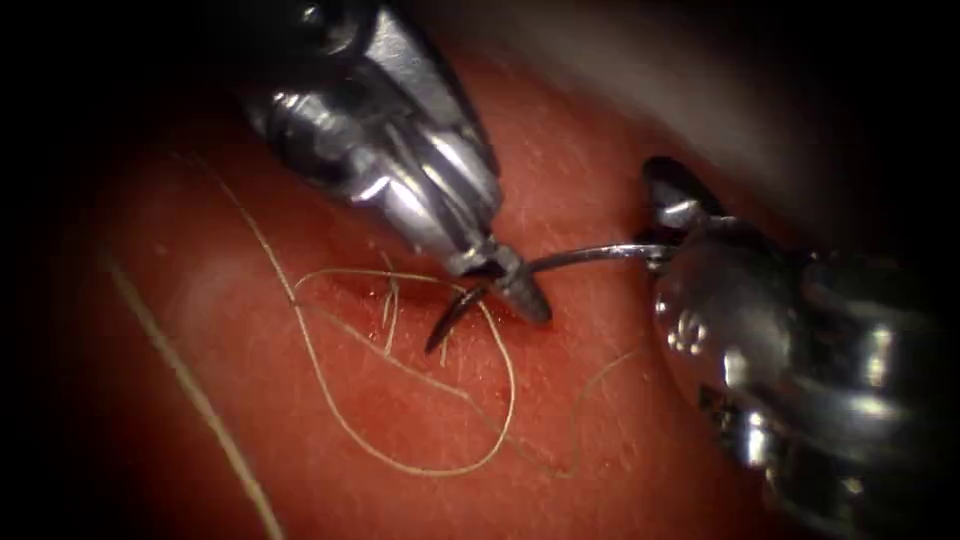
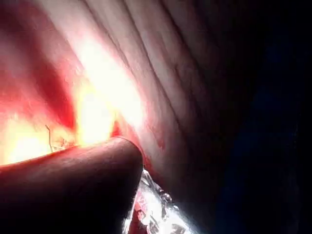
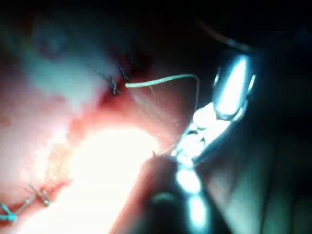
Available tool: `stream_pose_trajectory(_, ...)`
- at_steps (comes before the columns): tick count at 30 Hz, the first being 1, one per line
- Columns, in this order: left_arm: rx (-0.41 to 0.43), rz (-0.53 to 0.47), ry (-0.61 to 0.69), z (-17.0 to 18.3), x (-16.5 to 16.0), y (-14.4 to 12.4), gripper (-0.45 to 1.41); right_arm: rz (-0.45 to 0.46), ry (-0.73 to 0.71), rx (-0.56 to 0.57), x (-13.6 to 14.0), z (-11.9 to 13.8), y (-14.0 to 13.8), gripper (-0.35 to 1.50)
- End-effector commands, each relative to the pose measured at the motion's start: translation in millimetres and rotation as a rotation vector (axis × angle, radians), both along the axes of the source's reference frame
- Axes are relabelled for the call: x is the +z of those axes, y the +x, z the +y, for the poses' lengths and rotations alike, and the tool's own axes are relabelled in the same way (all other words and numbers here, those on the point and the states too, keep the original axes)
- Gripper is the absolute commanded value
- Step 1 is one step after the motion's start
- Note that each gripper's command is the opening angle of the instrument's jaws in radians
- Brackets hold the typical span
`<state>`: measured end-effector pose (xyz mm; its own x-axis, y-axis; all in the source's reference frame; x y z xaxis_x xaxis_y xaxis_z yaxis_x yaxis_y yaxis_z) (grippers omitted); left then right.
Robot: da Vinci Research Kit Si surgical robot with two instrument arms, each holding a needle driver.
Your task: Wound Closure
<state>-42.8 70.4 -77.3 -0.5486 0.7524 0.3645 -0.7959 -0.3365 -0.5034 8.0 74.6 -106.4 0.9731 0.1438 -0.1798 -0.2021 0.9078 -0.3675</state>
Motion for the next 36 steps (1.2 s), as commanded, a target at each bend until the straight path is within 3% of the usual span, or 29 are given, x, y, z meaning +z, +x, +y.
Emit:
stream_pose_trajectory(1, -0.018, 0.005, 0.001, 0.3, 0.6, -0.6, -0.35, 0.004, 0.009, 0.02, 0.2, 0.3, 0.9, 1.04)
stream_pose_trajectory(5, -0.031, 0.014, 0.005, 0.8, 1.0, -0.6, -0.35, 0.003, 0.015, 0.033, -0.5, 0.6, 1.0, 1.3)
stream_pose_trajectory(8, -0.05, 0.015, 0.007, 1.3, 1.4, -0.2, -0.35, -0.019, 0.006, 0.044, -1.5, 0.7, 1.0, 1.35)
stream_pose_trajectory(12, -0.076, 0.034, 0.019, 2.0, 1.8, 0.3, -0.35, -0.085, 0.054, 0.008, -3.0, 1.0, 1.7, 1.35)
stream_pose_trajectory(18, -0.128, 0.036, -0.006, 3.2, 2.6, 0.8, -0.35, -0.097, 0.064, 0.006, -4.8, -0.1, 3.5, 1.38)
stream_pose_trajectory(24, -0.153, -0.039, -0.082, 3.4, 3.2, 4.5, -0.35, -0.005, -0.012, 0.129, -5.7, -0.9, 2.6, 1.26)
stream_pose_trajectory(26, -0.166, -0.05, -0.105, 3.6, 3.2, 5.6, -0.35, 0.054, -0.016, 0.179, -6.1, -1.0, 2.3, 1.16)
stream_pose_trajectory(27, -0.188, -0.07, -0.119, 3.7, 3.3, 6.7, -0.35, 0.17, 0.032, 0.205, -6.4, -0.9, 1.8, 1.05)
stream_pose_trajectory(29, -0.202, -0.092, -0.134, 3.7, 3.2, 7.5, -0.35, 0.291, 0.069, 0.241, -6.5, -0.8, 1.5, 0.94)
stream_pose_trajectory(30, -0.217, -0.117, -0.146, 3.5, 3.1, 8.2, -0.35, 0.427, 0.09, 0.294, -6.4, -0.6, 1.2, 0.94)
stream_pose_trajectory(32, -0.235, -0.135, -0.155, 3.2, 2.9, 8.7, -0.35, 0.584, 0.11, 0.397, -6.4, -0.3, 0.6, 1.05)
stream_pose_trajectory(36, -0.264, -0.137, -0.163, 3.3, 2.9, 9.0, -0.35, 0.77, 0.183, 0.499, -6.0, 0.0, -1.8, 1.11)
